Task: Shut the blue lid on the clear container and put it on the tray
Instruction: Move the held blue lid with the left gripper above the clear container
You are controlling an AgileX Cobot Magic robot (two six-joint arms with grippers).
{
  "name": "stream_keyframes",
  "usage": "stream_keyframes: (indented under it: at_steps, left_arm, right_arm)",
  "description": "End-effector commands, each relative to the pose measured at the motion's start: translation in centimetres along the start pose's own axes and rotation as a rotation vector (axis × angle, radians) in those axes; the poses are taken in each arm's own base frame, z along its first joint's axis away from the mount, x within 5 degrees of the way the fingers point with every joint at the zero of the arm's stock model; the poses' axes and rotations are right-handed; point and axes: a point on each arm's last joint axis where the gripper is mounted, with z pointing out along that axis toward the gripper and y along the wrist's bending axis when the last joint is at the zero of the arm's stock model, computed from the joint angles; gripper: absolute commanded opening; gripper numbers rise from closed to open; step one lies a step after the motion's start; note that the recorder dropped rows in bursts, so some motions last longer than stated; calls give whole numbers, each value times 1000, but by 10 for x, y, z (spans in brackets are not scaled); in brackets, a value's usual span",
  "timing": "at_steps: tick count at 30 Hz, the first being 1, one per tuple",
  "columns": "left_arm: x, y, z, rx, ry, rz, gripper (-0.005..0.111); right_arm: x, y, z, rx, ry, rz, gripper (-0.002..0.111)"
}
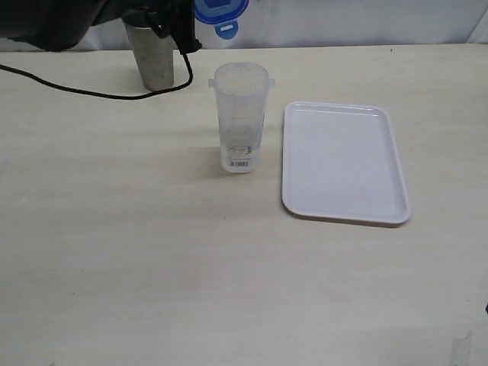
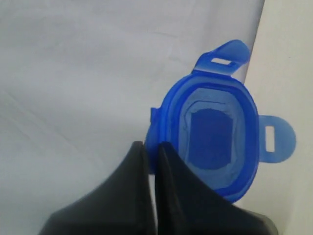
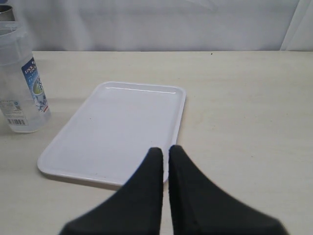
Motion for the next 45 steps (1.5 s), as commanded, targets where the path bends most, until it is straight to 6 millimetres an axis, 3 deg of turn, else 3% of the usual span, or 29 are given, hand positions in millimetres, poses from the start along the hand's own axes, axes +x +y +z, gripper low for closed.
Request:
stream_keyframes:
  at_steps: [1, 12, 45]
  left_arm:
    - [1, -7, -2, -100, 71, 22, 0]
    - [-8, -32, -4, 43, 4, 54, 0]
    - [-16, -40, -6, 113, -42, 58, 0]
  right_arm:
    - [1, -1, 0, 8, -4, -12, 4]
    - [1, -1, 0, 8, -4, -12, 4]
    - [1, -1, 0, 8, -4, -12, 4]
